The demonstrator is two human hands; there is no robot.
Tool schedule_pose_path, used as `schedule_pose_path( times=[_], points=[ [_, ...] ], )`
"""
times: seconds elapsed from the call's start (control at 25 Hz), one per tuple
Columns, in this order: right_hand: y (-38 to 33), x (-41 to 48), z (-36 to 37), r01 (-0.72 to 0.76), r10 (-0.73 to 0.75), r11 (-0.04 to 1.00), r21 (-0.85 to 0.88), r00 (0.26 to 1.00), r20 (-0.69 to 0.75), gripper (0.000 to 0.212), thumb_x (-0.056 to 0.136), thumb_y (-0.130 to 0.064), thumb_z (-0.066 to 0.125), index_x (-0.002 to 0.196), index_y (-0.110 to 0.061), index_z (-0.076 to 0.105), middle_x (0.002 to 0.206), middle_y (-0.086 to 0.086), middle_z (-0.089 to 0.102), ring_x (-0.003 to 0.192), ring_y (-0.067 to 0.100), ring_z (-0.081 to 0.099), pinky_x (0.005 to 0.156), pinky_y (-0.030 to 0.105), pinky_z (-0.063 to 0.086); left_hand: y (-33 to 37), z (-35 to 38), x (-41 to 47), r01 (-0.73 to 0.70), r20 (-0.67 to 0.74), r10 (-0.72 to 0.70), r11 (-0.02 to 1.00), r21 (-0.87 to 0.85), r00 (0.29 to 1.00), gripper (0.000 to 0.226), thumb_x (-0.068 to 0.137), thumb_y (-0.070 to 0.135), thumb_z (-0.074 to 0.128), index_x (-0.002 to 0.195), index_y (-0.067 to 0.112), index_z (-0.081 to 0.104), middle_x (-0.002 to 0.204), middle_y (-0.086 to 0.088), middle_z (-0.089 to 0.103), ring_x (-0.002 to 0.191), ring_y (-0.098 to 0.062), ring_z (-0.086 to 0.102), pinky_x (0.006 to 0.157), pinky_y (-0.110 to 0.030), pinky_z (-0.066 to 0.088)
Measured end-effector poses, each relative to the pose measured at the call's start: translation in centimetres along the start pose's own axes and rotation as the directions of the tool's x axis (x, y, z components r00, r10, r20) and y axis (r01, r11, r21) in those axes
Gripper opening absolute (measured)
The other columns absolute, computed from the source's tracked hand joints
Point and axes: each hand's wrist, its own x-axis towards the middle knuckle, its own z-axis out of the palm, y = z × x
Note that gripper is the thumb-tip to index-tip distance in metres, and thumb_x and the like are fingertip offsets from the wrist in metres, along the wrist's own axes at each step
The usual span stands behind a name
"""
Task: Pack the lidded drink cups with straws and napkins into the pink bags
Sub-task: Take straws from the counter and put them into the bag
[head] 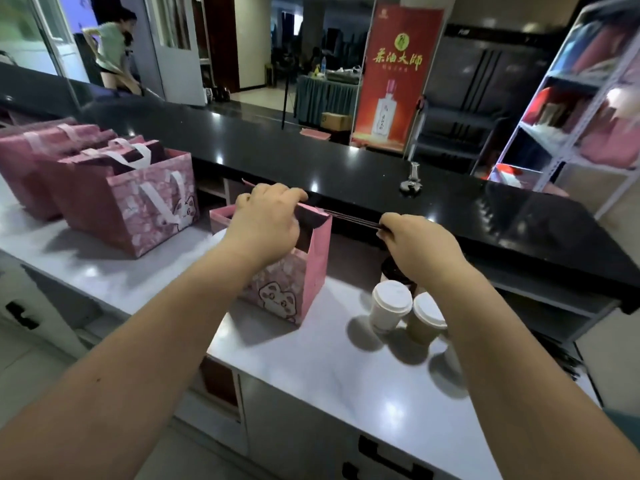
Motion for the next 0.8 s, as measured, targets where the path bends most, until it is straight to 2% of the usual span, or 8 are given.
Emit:
schedule_pose_path(
  times=[0.2,0.4,0.56,0.8],
  points=[
    [-0.1,5.1,0.3,-0.013,0.013,1.0,-0.01,1.0,-0.018,0.021,0.102,-0.031,0.038,0.101,-0.013,0.049,0.095,0.008,0.061,0.088,0.032,0.056,0.061,0.034,0.035,-1.9,0.4,6.3,-0.075,0.019,0.074,0.997,0.012,0.997,0.047,0.086,0.025,0.056,0.132,0.025,0.048,0.128,-0.001,0.054,0.121,-0.027,0.044,0.098,-0.047,0.036],
    [-0.7,9.2,1.2,-0.072,0.071,0.997,0.039,0.997,0.033,0.023,0.102,-0.031,0.037,0.103,-0.013,0.05,0.098,0.008,0.061,0.092,0.031,0.056,0.064,0.035,0.038,-4.4,2.8,10.4,-0.082,0.074,0.087,0.994,-0.066,0.993,0.043,0.084,0.028,0.06,0.127,0.027,0.053,0.126,0.002,0.055,0.118,-0.025,0.046,0.098,-0.046,0.039],
    [-2.5,11.2,2.2,-0.131,0.126,0.988,0.084,0.99,0.063,0.022,0.102,-0.031,0.037,0.101,-0.014,0.051,0.094,0.006,0.06,0.086,0.028,0.054,0.065,0.036,0.043,-7.2,4.0,12.2,-0.134,0.073,0.147,0.978,-0.158,0.986,0.039,0.084,0.026,0.062,0.123,0.025,0.056,0.122,0.004,0.057,0.117,-0.023,0.047,0.097,-0.044,0.039],
    [-7.1,13.1,4.4,-0.321,0.314,0.943,0.087,0.945,0.09,0.021,0.101,-0.032,0.04,0.1,-0.016,0.054,0.094,0.004,0.063,0.084,0.027,0.057,0.072,0.04,0.05,-14.0,5.2,14.5,-0.228,0.145,0.273,0.936,-0.269,0.951,0.037,0.083,0.028,0.065,0.12,0.026,0.059,0.117,0.006,0.058,0.112,-0.02,0.05,0.095,-0.042,0.044]
  ],
)
